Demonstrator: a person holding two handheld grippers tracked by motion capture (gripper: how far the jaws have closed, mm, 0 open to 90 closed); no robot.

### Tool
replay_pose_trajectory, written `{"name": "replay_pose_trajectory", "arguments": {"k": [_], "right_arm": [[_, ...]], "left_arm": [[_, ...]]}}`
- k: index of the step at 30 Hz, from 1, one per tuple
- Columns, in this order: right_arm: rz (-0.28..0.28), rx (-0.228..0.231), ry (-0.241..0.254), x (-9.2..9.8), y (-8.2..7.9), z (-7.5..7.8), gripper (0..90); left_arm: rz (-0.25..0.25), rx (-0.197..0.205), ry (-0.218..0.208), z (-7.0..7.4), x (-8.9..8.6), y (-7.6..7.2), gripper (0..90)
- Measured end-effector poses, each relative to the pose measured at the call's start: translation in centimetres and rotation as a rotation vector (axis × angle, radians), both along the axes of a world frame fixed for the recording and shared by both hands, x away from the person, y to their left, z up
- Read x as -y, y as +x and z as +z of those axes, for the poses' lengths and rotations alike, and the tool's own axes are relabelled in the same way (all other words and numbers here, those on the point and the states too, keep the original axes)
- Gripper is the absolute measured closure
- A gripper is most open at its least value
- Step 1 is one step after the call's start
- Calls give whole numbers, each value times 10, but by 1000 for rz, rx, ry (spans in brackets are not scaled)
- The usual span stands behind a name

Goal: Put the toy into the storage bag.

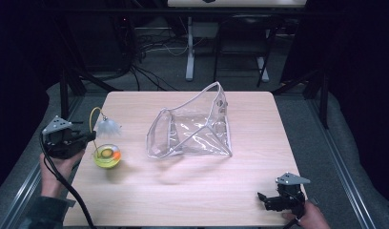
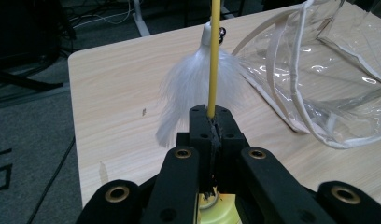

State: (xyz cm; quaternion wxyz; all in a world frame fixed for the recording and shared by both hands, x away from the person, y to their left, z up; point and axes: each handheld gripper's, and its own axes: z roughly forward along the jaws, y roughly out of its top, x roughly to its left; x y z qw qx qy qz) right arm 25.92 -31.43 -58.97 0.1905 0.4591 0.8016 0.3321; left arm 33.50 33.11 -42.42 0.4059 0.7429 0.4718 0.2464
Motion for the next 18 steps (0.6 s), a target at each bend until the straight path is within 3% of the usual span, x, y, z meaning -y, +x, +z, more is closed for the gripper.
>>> {"name": "replay_pose_trajectory", "arguments": {"k": [18], "right_arm": [[1, 0, 5, 0, 0, 0, 0]], "left_arm": [[-29, 13, 38, 23, 4, -1, 883]]}}
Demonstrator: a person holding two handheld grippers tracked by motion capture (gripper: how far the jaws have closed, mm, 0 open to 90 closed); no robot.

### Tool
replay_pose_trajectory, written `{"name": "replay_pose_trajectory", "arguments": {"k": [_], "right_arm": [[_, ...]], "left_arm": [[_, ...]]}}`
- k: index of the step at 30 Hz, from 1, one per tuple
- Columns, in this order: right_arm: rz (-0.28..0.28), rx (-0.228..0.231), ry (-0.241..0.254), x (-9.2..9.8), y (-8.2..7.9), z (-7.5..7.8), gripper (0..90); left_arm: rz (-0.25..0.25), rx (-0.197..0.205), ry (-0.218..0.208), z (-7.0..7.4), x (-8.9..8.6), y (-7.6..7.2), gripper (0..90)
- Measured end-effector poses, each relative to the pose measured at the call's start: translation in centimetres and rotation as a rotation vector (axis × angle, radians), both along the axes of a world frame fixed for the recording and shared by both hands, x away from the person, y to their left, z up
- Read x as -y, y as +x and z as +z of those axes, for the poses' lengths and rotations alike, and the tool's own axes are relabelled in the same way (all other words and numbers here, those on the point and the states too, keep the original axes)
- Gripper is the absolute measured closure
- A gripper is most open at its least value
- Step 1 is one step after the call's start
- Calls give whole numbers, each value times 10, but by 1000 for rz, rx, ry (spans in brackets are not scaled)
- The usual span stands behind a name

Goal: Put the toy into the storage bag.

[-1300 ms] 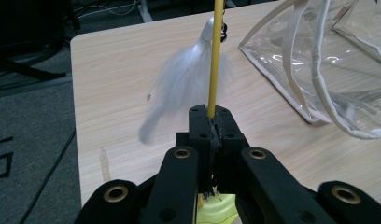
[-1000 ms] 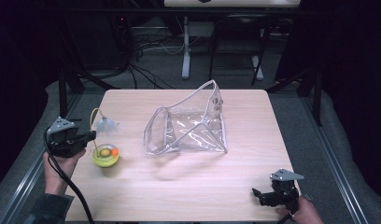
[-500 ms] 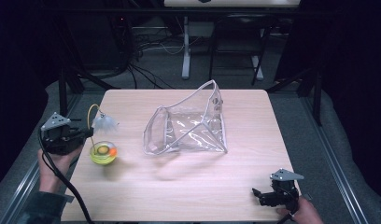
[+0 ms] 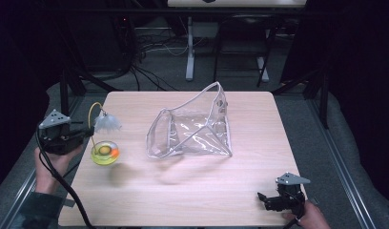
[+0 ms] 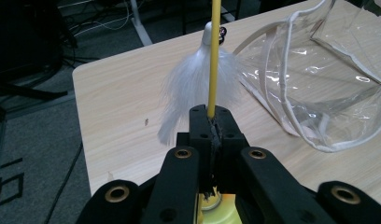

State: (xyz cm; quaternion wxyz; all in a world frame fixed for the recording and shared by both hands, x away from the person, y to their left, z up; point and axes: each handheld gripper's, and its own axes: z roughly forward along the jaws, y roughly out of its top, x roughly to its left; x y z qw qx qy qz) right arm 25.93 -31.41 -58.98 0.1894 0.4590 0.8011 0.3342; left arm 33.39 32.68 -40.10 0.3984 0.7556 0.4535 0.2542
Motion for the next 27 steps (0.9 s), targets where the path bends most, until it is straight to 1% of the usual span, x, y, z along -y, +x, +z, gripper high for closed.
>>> {"name": "replay_pose_trajectory", "arguments": {"k": [3, 4, 5, 7, 8, 14, 17, 19, 27], "right_arm": [[0, 0, -1, 0, 0, 0, 0], [0, 0, 0, 0, 0, 0, 0], [0, 0, 0, 0, 0, 0, 0], [0, 0, 0, 0, 0, 0, 0], [-1, 0, -3, 0, 0, 0, 0], [0, 0, 0, 0, 0, 0, 0], [0, 0, 0, 0, 0, 0, 0], [0, 0, 0, 0, 0, 0, 0], [0, 0, -1, 0, 0, 0, 0]], "left_arm": [[-9, 4, -3, 4, 1, 0, 882], [-24, 1, -25, 5, 1, 0, 882], [-28, 3, -32, 5, 1, 0, 882], [-33, 3, -31, 7, 1, 1, 882], [-35, 6, -39, 8, 1, 1, 883], [-55, 10, -34, 16, 6, 3, 882], [-66, 16, -25, 21, 10, 3, 882], [-69, 23, -19, 25, 12, 3, 882], [-87, 30, -10, 34, 18, 6, 882]]}}
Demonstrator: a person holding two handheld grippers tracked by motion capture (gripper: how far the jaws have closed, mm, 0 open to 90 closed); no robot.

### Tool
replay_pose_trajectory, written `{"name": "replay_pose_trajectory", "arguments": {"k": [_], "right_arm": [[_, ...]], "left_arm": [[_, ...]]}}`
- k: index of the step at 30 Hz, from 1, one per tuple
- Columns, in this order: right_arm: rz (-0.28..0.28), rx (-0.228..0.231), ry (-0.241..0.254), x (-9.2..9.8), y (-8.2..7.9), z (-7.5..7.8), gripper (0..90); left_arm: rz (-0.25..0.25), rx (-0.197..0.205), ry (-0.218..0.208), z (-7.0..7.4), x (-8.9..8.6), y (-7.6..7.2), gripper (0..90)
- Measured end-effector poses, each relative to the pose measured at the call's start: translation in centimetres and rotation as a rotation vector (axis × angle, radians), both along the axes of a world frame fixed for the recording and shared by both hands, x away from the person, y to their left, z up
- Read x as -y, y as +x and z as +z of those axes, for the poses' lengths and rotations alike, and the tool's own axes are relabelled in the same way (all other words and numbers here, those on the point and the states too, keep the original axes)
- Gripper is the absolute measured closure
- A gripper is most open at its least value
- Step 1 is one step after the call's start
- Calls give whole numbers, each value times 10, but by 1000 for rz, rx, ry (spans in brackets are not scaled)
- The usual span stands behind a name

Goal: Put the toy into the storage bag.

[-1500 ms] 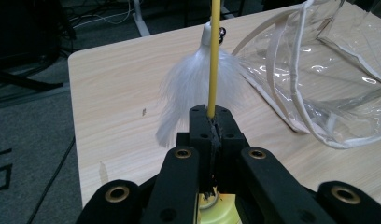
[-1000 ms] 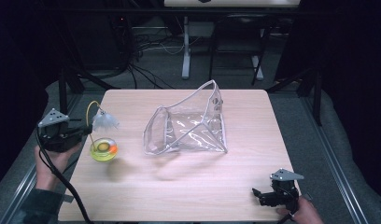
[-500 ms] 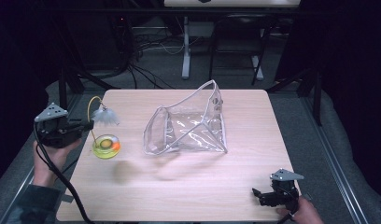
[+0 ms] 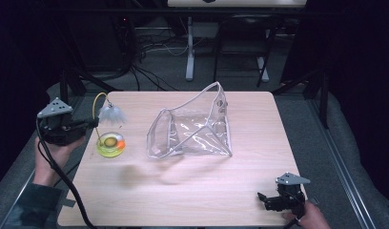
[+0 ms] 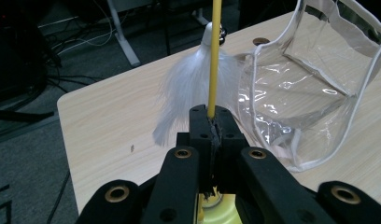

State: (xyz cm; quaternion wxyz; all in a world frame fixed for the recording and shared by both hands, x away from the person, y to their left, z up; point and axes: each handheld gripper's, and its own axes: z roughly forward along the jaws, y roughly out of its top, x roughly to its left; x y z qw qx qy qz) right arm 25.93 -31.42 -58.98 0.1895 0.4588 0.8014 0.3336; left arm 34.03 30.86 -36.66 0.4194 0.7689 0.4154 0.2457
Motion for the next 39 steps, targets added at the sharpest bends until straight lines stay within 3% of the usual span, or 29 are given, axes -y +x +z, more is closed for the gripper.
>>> {"name": "replay_pose_trajectory", "arguments": {"k": [30, 39], "right_arm": [[0, -2, -4, 0, 0, 0, 0], [0, -2, -3, 0, 0, 0, 0]], "left_arm": [[-97, 47, 39, 41, 32, 22, 882], [-121, 53, 46, 47, 43, 27, 882]]}}
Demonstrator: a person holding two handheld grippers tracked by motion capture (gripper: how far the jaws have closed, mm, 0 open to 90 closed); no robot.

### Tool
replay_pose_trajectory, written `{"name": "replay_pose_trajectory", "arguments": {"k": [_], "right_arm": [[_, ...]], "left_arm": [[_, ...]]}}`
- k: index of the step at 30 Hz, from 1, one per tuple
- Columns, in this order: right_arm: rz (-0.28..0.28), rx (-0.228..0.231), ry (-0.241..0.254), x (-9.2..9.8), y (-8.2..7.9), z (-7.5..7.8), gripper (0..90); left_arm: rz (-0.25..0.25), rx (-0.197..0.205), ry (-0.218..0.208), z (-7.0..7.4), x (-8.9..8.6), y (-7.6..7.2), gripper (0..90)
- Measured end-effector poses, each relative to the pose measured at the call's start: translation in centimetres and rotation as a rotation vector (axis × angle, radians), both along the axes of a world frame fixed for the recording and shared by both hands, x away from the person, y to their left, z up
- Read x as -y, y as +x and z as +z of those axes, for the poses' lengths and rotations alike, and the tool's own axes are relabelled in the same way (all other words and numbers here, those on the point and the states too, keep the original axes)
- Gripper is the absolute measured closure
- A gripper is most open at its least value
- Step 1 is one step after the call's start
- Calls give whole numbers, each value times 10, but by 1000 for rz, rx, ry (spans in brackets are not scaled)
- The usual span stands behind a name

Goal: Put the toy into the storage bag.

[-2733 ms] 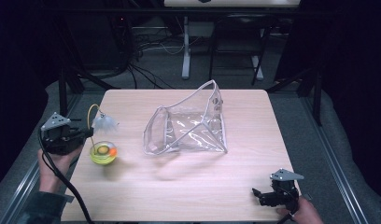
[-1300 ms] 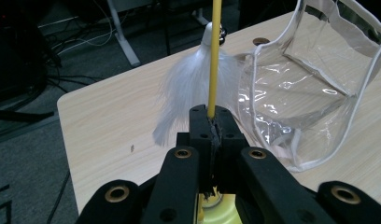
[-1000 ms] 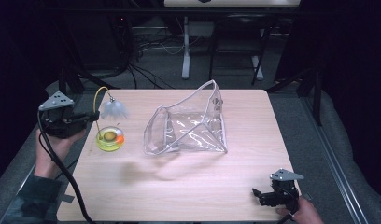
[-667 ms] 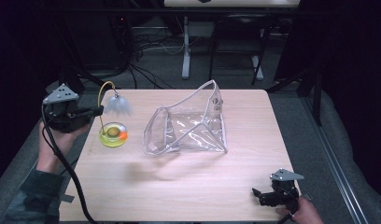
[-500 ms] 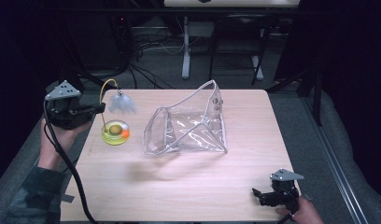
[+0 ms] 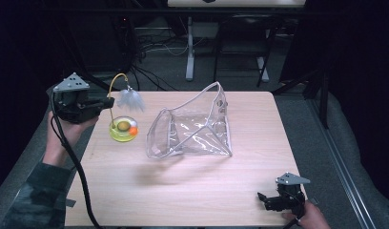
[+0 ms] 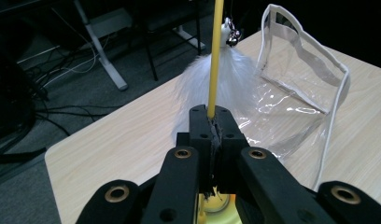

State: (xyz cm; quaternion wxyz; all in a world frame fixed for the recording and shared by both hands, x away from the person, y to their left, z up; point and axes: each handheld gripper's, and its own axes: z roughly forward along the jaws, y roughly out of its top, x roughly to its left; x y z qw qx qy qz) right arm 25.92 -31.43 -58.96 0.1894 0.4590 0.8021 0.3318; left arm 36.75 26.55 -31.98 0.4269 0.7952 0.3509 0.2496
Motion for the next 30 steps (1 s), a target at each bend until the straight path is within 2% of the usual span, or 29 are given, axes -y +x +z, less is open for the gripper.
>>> {"name": "replay_pose_trajectory", "arguments": {"k": [18, 24, 30], "right_arm": [[0, 0, -1, 0, 0, 0, 0], [0, 0, 0, 0, 0, 0, 0], [0, 0, 0, 0, 0, 0, 0]], "left_arm": [[-52, 17, 17, 15, 26, 19, 882], [-73, 26, -3, 19, 39, 26, 882], [-103, 22, -2, 21, 55, 33, 882]]}}
